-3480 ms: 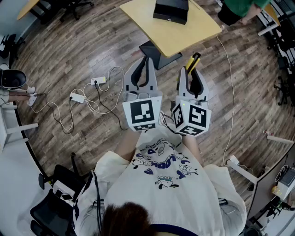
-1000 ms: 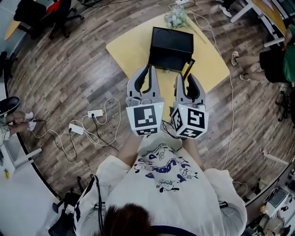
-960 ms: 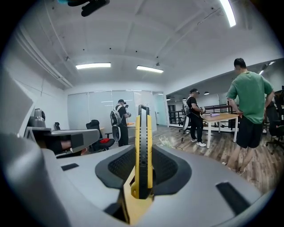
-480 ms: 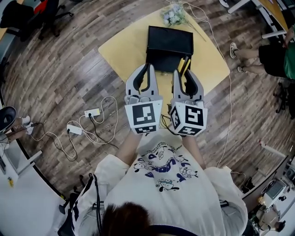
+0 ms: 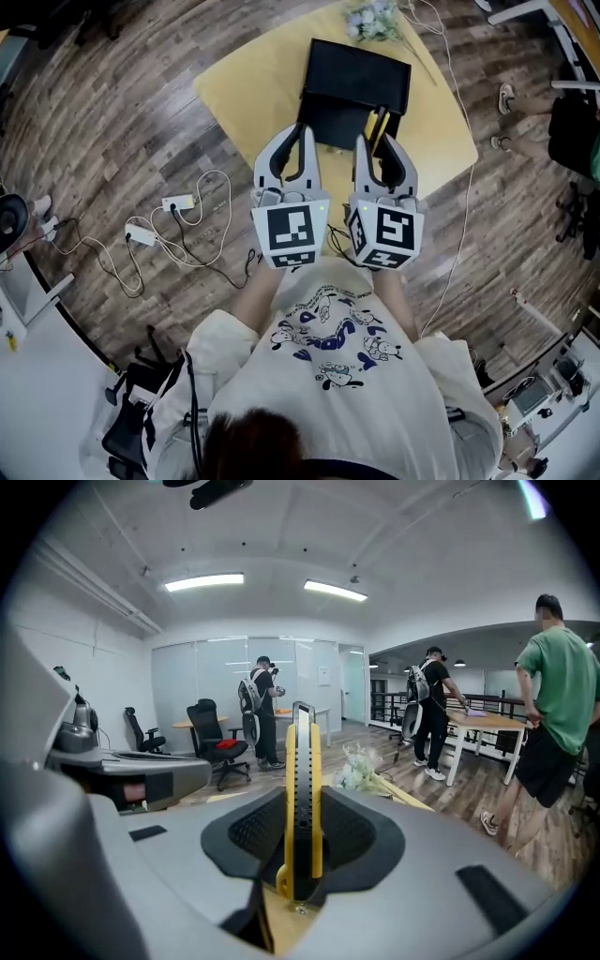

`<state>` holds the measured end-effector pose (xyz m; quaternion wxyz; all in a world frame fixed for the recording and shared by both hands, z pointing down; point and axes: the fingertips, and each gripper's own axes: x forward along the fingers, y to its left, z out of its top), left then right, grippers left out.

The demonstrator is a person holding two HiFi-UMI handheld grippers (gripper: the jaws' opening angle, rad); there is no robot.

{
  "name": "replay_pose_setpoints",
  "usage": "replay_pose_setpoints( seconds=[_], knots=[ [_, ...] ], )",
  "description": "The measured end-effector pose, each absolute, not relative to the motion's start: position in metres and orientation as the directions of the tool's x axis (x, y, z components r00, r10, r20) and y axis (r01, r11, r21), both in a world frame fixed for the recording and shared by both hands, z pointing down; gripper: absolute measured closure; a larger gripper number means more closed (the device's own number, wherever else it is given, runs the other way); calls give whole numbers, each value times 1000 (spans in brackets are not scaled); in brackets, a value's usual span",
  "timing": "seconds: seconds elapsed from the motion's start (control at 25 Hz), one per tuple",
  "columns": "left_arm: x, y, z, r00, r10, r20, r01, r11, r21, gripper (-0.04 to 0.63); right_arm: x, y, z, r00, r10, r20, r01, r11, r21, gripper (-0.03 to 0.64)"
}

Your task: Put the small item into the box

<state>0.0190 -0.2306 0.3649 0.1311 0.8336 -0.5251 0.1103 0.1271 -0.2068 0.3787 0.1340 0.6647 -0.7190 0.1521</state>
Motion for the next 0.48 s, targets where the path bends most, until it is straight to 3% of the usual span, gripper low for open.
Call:
replay_pose_setpoints(
  seconds=[0.48],
  knots=[
    [28, -248, 432, 361, -811, 461, -931, -341, 130, 571, 144, -240, 450, -170, -824, 541, -969, 240, 61, 490]
  ],
)
